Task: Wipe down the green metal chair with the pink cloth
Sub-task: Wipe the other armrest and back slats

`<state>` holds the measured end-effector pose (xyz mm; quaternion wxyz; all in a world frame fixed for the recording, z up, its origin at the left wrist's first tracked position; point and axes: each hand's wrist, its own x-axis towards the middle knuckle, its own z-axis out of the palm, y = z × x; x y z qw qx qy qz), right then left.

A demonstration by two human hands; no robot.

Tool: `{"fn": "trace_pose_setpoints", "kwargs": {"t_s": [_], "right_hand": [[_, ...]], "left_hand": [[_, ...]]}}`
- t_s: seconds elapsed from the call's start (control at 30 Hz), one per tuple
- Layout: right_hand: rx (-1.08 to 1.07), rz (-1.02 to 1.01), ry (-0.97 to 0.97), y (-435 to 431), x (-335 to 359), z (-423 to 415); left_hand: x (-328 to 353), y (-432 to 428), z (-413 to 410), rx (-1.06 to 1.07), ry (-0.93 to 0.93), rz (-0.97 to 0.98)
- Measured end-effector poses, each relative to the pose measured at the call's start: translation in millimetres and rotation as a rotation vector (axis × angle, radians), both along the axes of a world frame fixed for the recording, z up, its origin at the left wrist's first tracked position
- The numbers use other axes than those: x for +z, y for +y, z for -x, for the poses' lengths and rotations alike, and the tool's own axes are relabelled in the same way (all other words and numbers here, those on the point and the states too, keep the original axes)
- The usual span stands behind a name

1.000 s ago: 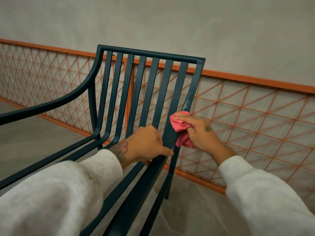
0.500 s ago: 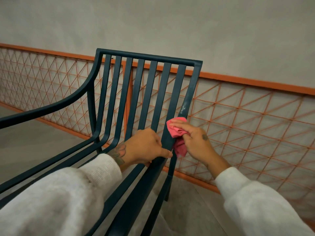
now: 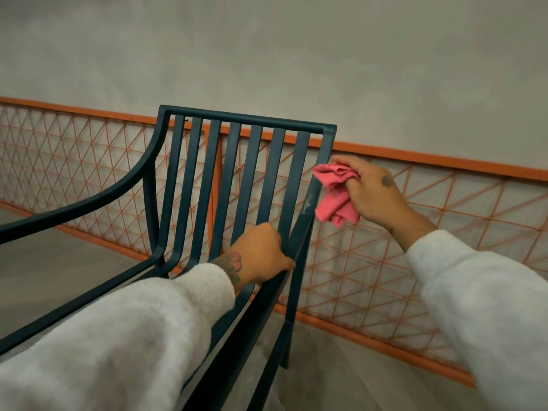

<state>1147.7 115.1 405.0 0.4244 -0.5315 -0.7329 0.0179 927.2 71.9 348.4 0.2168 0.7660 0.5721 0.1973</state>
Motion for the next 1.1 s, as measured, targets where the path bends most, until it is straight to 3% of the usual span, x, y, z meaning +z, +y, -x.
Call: {"fn": "trace_pose_setpoints", "kwargs": {"t_s": [0.13,0.27,0.4,0.5,0.7,0.9,1.1], "right_hand": [[-0.027,-0.067,0.008,28.9,11.6,-4.6],[-0.019,-0.150,-0.102,40.3,9.1,2.3],[0.030,0.110,-0.186,47.2,-26.7,10.3],[0.084,0.166,-0.156,35.5,-53.6,19.7],[0.272,0.224,-0.403,15.6,-66.3,9.6],[0.090,0.185,-0.262,45.0,-45.0,14.6],[0.361,0.240,-0.188,-9.9,-88.9,24.6]], "left_hand": [[-4.0,7.9,-11.1,0.027,0.021,-0.010],[-4.1,12.5,-9.8,0.033,-0.020,0.016],[-7.1,11.5,-9.8,0.042,-0.025,-0.008],[-10.3,12.8,-10.5,0.042,-0.021,-0.037],[-10.6,11.7,-11.4,0.054,-0.021,-0.033],[-6.9,10.7,-7.9,0.044,-0.060,-0.002],[-8.6,9.5,-6.4,0.017,-0.104,0.003]]}}
